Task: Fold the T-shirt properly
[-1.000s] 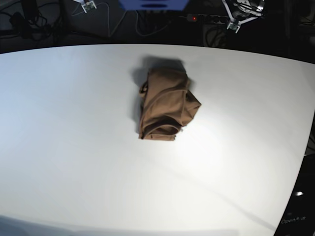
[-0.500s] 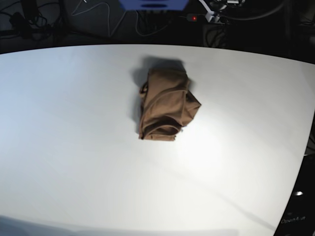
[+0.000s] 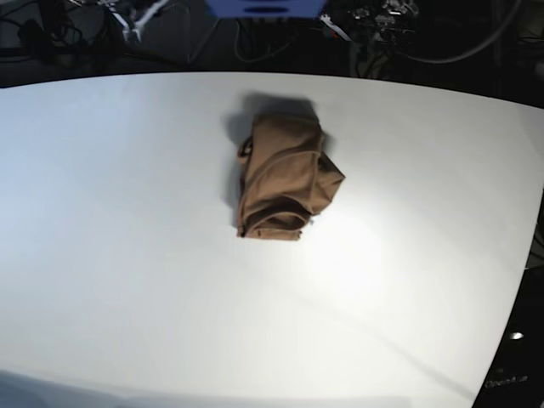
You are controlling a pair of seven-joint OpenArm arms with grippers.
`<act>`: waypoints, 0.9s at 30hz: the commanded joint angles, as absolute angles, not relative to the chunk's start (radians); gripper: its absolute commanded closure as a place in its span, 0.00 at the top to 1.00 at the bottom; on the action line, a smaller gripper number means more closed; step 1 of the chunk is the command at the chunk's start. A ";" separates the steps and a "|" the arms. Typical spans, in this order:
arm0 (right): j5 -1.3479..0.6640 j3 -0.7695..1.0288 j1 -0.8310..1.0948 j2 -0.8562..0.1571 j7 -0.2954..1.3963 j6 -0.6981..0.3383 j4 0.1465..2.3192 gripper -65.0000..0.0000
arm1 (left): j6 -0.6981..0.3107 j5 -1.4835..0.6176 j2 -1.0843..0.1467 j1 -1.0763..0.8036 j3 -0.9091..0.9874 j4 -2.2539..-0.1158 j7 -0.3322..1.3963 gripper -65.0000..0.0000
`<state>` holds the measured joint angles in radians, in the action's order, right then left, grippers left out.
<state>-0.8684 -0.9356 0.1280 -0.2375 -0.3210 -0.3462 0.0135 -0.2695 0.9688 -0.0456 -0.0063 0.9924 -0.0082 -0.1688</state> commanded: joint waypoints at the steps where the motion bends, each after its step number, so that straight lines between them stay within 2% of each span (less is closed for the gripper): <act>1: -0.863 -0.938 0.097 -0.197 -0.354 -0.352 0.036 0.01 | -0.285 0.966 -0.028 -0.004 0.992 -0.005 -0.182 0.04; 3: -0.862 -0.940 0.061 -0.168 -0.346 -0.289 0.036 0.01 | -0.283 0.972 -0.025 0.019 0.992 -0.016 -0.202 0.04; 8: -0.869 -0.934 0.048 -0.143 -0.354 -0.266 0.010 0.01 | -0.283 0.964 -0.007 0.021 0.993 -0.038 -0.254 0.04; 12: -0.869 -0.932 0.033 -0.142 -0.357 -0.142 0.001 0.01 | -0.283 0.964 -0.004 0.019 0.995 -0.039 -0.325 0.04; 14: -0.871 -0.932 0.027 -0.143 -0.357 -0.130 0.001 0.01 | -0.268 0.963 -0.004 0.019 0.997 -0.039 -0.354 0.04; 17: -0.911 -0.914 0.025 -0.143 -0.355 -0.111 0.001 0.01 | -0.143 0.970 -0.004 0.021 0.993 -0.035 -0.412 0.04; 19: -0.924 -0.911 0.025 -0.143 -0.355 -0.111 0.001 0.01 | -0.101 0.972 -0.004 0.021 0.992 -0.028 -0.424 0.04; 27: -0.924 -0.909 0.022 -0.143 -0.357 -0.111 0.001 0.01 | -0.102 0.969 0.001 0.019 0.992 -0.027 -0.424 0.04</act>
<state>-0.9207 -0.9073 0.0303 -0.1394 -0.3408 -0.1036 -0.0013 -0.1005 0.9661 0.0017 0.0158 0.9924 -0.0254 -0.4137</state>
